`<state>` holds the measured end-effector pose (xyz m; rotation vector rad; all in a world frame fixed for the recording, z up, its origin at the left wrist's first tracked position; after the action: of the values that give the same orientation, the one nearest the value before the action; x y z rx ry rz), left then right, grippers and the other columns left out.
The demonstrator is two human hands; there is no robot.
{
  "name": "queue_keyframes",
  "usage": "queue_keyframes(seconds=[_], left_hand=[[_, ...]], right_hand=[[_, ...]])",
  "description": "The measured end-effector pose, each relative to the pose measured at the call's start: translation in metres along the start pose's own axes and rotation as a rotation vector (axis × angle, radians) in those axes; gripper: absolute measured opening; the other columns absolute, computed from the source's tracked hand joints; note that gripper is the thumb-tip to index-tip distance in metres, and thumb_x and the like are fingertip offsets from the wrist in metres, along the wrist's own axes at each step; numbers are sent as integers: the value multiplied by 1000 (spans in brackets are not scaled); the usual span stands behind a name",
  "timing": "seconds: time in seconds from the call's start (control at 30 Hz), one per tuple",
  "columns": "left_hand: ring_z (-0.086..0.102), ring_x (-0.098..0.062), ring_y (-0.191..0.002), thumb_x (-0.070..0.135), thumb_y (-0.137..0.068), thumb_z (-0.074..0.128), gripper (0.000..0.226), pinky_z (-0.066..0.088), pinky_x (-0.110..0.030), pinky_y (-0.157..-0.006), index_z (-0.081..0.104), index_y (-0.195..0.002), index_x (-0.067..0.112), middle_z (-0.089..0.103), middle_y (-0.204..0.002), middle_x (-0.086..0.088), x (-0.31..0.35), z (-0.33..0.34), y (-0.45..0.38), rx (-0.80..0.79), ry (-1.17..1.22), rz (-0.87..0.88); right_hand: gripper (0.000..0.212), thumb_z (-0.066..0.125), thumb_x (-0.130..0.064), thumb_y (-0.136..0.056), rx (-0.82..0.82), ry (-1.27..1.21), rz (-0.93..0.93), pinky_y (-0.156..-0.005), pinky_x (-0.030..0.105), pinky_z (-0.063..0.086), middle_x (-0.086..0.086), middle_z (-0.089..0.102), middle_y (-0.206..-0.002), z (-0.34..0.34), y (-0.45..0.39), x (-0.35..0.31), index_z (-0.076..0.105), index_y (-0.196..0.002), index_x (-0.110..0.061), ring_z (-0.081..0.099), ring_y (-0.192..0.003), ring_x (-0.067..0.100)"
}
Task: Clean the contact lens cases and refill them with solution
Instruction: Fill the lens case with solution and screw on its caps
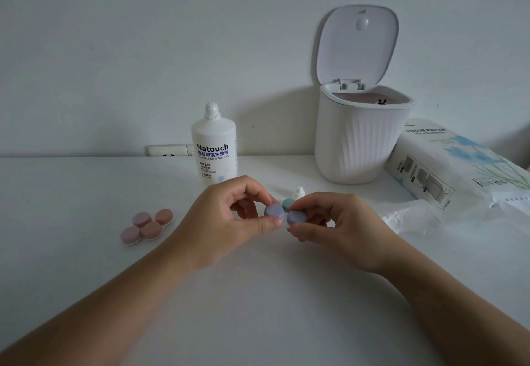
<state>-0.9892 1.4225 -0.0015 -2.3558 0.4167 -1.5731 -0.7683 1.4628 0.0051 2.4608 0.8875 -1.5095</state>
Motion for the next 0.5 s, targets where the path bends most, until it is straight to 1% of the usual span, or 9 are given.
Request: queue_keyframes(seconds=[0.07, 0.13, 0.27, 0.33, 0.4, 0.5], left_hand=[[62, -17, -73, 47, -69, 81, 27, 56, -44, -76, 69, -88, 33, 76, -95, 3, 0, 1, 0, -5, -51, 12], [62, -18, -73, 49, -69, 81, 28, 56, -45, -77, 69, -89, 32, 76, -94, 3, 0, 1, 1, -4, -79, 13], [61, -11, -73, 50, -71, 78, 27, 55, -40, -77, 69, -89, 33, 75, -94, 6, 1, 1, 1, -22, -110, 26], [63, -9, -74, 50, -74, 77, 25, 55, -35, -77, 69, -90, 32, 76, -94, 9, 1, 0, 1, -39, -114, 25], [63, -9, -76, 48, -77, 75, 24, 55, -33, -78, 69, -92, 31, 76, -97, 12, 2, 0, 1, -63, -104, 19], [66, -12, -81, 44, -80, 73, 23, 55, -34, -81, 68, -99, 33, 76, -106, 12, 3, 0, 2, -110, -78, 15]], right_hand=[[17, 81, -20, -84, -4, 1, -1, -77, 33, 56, -3, 76, -83, 0, 0, 0, 75, -100, -23, 70, -77, 20], [17, 81, -20, -84, -9, 8, -4, -77, 33, 56, -3, 76, -84, 0, 0, -1, 76, -100, -23, 70, -78, 20], [18, 81, -20, -84, -14, 17, -11, -76, 29, 57, -4, 76, -84, -1, 0, -1, 76, -101, -24, 71, -77, 15], [18, 81, -19, -85, -13, 15, -14, -76, 30, 57, -4, 76, -83, 0, 0, -1, 76, -101, -24, 71, -76, 15], [17, 81, -19, -85, -9, 8, -15, -77, 33, 57, -2, 76, -82, 0, 0, -1, 76, -100, -24, 71, -76, 19], [17, 80, -18, -85, -7, 5, -18, -77, 35, 57, 0, 76, -83, -1, 0, 0, 75, -99, -25, 71, -76, 20]])
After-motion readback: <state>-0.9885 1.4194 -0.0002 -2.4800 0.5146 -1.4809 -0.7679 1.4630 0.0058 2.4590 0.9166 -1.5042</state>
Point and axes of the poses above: each hand's wrist, its own y-axis away from the middle knuckle, its own z-axis out of the palm, x = y × z, the point moved 1 cm from there along -y, towards the middle knuckle
